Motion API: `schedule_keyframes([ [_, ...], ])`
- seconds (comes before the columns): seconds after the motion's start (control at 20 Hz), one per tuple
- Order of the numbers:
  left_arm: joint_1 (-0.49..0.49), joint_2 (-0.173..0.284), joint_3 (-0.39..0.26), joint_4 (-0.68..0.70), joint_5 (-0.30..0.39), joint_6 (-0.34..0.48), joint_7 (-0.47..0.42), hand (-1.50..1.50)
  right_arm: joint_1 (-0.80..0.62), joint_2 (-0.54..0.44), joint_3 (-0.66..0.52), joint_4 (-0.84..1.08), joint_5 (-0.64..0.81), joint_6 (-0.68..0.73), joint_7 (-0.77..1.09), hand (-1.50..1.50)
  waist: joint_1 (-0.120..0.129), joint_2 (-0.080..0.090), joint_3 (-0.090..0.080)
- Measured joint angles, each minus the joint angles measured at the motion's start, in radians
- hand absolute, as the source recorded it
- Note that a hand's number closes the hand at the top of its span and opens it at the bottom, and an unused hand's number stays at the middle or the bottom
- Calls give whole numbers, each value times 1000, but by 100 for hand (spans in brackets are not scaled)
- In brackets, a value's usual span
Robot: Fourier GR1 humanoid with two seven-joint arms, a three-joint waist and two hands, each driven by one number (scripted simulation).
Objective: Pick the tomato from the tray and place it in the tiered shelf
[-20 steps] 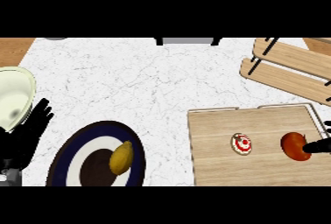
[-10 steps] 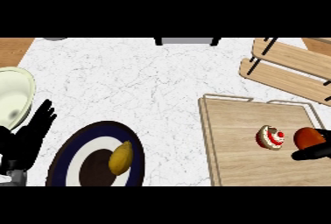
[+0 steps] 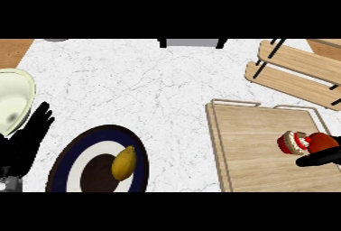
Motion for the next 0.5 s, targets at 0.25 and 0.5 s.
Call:
schedule_keyframes([
  [0.25,0,-7,12,44,-9,-20,-36,0,-1,18,-12,16,28,-10,-18,150,-3,-3,-9],
  [0.5,-8,-16,13,57,-23,-21,-38,0,11,17,-9,-1,66,-8,-41,150,-5,-3,-10],
])
